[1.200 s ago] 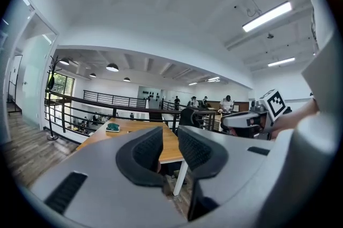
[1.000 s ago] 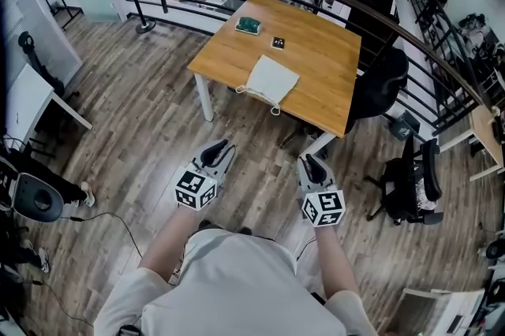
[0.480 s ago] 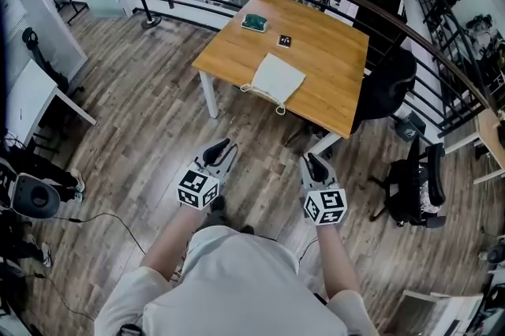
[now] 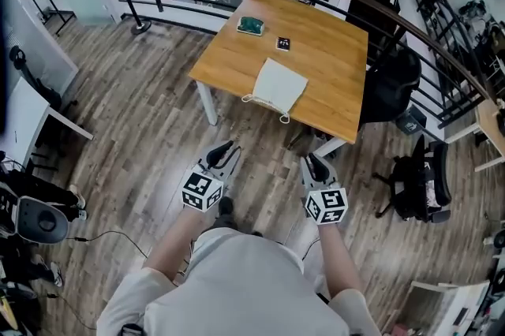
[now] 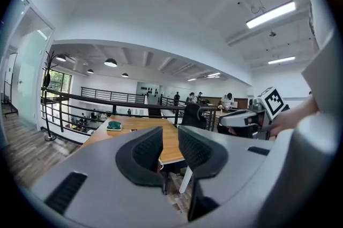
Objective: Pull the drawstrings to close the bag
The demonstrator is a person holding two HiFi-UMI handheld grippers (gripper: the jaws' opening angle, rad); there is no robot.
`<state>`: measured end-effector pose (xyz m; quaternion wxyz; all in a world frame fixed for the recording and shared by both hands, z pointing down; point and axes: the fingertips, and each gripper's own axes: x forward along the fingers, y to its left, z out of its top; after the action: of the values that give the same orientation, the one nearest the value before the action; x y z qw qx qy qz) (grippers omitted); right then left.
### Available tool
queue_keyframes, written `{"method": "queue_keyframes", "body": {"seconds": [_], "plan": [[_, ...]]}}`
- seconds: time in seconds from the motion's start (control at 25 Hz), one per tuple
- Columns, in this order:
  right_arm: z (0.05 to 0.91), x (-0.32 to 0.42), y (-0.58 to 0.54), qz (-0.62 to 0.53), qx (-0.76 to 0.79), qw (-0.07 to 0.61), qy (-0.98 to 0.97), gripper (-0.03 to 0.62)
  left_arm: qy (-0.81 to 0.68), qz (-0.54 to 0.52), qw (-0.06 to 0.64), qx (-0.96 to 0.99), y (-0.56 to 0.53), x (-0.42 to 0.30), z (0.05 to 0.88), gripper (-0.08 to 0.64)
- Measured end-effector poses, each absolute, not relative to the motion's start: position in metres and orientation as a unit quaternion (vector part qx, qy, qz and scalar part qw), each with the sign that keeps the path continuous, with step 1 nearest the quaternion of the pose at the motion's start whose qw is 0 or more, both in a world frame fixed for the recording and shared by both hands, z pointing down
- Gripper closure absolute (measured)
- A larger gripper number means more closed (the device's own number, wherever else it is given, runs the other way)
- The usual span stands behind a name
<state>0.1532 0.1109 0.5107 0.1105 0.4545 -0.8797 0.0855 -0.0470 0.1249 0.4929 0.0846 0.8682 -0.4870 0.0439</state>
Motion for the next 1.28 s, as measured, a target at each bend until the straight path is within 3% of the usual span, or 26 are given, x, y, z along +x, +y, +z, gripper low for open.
{"method": "queue_keyframes", "body": {"seconds": [0.72,1.28], "plan": [[0.539,0.092,0.031,0.107,0.531,0.139,-0.829,0.518,-0.404,0.065,0.095,0.907,0.014,-0.114,0.519,0.477],[0.559,0.078,-0.006,0.131,0.547,0.151,-0.813,0.518,-0.380,0.077,0.116,0.915,-0.034,-0.124,0.537,0.477]]}}
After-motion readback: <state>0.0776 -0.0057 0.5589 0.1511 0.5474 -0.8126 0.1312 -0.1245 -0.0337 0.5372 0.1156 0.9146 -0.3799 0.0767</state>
